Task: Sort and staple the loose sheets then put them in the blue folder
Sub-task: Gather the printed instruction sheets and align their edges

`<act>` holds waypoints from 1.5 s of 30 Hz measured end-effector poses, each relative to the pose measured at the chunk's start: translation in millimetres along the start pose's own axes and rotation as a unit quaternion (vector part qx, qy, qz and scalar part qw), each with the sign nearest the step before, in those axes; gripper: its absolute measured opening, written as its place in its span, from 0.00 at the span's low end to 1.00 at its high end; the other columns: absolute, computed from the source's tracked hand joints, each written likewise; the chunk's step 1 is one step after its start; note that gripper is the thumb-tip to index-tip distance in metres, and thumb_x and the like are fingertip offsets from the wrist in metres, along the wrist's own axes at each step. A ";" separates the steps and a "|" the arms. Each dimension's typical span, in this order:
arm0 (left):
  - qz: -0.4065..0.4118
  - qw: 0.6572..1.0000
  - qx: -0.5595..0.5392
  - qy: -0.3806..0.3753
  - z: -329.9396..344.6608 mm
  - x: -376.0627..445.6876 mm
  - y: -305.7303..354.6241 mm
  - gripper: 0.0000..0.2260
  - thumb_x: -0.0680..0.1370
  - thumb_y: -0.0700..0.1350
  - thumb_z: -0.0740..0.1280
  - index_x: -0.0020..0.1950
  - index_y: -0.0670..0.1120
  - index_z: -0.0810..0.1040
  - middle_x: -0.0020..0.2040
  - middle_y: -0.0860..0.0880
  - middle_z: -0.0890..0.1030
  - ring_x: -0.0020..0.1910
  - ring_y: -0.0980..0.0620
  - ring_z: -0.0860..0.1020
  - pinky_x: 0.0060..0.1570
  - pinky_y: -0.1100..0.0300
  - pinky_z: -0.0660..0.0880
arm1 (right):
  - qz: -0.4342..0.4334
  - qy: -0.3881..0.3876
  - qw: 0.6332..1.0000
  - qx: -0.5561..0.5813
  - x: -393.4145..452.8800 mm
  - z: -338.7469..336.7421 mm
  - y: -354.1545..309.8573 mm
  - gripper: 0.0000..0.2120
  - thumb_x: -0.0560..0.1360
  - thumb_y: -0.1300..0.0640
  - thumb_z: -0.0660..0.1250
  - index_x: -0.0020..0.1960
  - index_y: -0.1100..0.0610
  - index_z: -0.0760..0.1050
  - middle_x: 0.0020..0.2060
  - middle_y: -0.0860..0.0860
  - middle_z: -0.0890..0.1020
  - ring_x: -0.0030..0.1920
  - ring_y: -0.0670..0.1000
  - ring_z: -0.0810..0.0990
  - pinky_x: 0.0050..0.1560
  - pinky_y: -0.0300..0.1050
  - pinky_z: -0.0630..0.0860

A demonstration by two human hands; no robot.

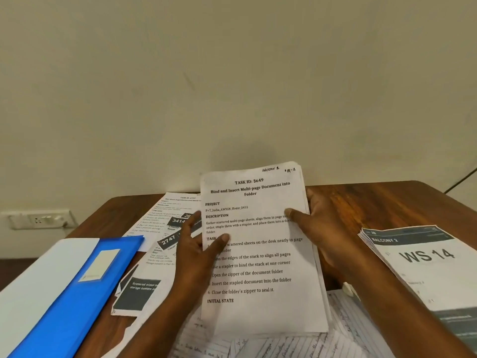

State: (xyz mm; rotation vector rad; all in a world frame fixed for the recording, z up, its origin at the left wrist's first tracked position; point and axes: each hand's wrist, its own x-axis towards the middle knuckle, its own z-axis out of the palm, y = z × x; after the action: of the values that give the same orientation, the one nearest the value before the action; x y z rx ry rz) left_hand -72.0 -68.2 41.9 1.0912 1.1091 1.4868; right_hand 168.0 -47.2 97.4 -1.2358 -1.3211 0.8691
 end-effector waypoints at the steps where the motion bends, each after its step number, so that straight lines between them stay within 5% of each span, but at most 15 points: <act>1: -0.004 1.000 -0.011 -0.002 0.2 -0.9 4.5 0.27 0.75 0.36 0.75 0.71 0.50 0.73 0.55 0.47 0.88 0.52 0.43 0.87 0.51 0.44 0.84 | -0.004 0.005 1.000 0.005 0.2 1.0 0.3 0.15 0.80 0.65 0.70 0.63 0.51 0.78 0.58 0.50 0.86 0.56 0.52 0.86 0.60 0.60 0.82; 3: -0.031 0.998 -0.052 -0.031 -1.1 -2.6 12.3 0.17 0.75 0.36 0.74 0.63 0.44 0.80 0.55 0.41 0.87 0.52 0.39 0.87 0.48 0.45 0.85 | -0.029 0.006 0.999 0.034 -0.5 3.8 -0.2 0.13 0.81 0.67 0.68 0.62 0.55 0.79 0.56 0.51 0.87 0.55 0.55 0.87 0.60 0.62 0.82; 7: -0.077 0.989 -0.098 -0.076 -5.6 -5.5 19.6 0.19 0.71 0.38 0.74 0.63 0.42 0.80 0.57 0.39 0.86 0.52 0.39 0.87 0.44 0.46 0.86 | -0.075 -0.003 0.992 0.100 -6.5 12.5 -6.0 0.12 0.82 0.70 0.64 0.61 0.59 0.79 0.56 0.54 0.87 0.58 0.58 0.86 0.64 0.61 0.80; 17: 0.100 0.994 0.032 0.004 -1.2 -14.7 40.3 0.11 0.74 0.41 0.75 0.55 0.45 0.82 0.47 0.49 0.89 0.45 0.48 0.88 0.38 0.59 0.84 | -0.175 0.021 0.972 0.157 -16.5 19.2 -16.6 0.10 0.84 0.68 0.62 0.59 0.56 0.76 0.52 0.50 0.88 0.55 0.50 0.86 0.51 0.40 0.82; 21: 0.085 0.995 0.052 0.001 -1.0 -14.0 38.4 0.09 0.75 0.40 0.75 0.55 0.46 0.82 0.46 0.51 0.89 0.44 0.49 0.88 0.38 0.60 0.84 | -0.169 0.016 0.980 0.105 -15.6 20.8 -11.1 0.10 0.84 0.67 0.62 0.59 0.55 0.77 0.54 0.53 0.87 0.57 0.54 0.85 0.59 0.52 0.82; 24: 0.063 0.995 0.072 -0.023 -1.6 -14.1 34.4 0.10 0.76 0.38 0.75 0.54 0.48 0.80 0.44 0.54 0.89 0.43 0.53 0.88 0.36 0.63 0.83 | -0.115 -0.011 0.989 0.091 -17.1 23.4 -4.7 0.15 0.84 0.67 0.62 0.58 0.47 0.79 0.54 0.43 0.88 0.57 0.46 0.85 0.63 0.51 0.81; 30: 0.130 0.985 0.113 0.021 -3.5 -9.8 42.5 0.09 0.74 0.43 0.77 0.51 0.51 0.81 0.41 0.60 0.88 0.41 0.56 0.87 0.35 0.66 0.81 | -0.148 -0.003 0.977 0.152 -19.5 21.7 -16.9 0.15 0.83 0.69 0.62 0.61 0.53 0.78 0.55 0.52 0.87 0.56 0.55 0.86 0.55 0.51 0.85; 36: 0.188 0.972 0.130 0.057 -8.4 -9.2 52.3 0.10 0.71 0.48 0.77 0.50 0.52 0.81 0.44 0.60 0.88 0.41 0.53 0.88 0.38 0.58 0.85 | -0.182 0.019 0.967 0.179 -28.4 23.3 -30.6 0.12 0.84 0.69 0.61 0.56 0.53 0.76 0.49 0.48 0.88 0.51 0.54 0.87 0.49 0.48 0.85; 45: 0.071 0.988 0.133 0.018 -13.0 0.9 32.3 0.09 0.76 0.45 0.76 0.53 0.49 0.78 0.36 0.64 0.86 0.36 0.63 0.85 0.30 0.70 0.78 | -0.110 -0.032 0.991 0.071 -24.1 31.0 -9.1 0.18 0.84 0.68 0.61 0.61 0.46 0.78 0.56 0.46 0.87 0.58 0.48 0.86 0.59 0.54 0.83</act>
State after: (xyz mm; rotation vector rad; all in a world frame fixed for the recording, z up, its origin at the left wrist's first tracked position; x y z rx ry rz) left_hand -90.4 -73.4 71.0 1.3554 1.3042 1.5027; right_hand 133.3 -67.6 96.1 -0.9390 -1.3909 0.8354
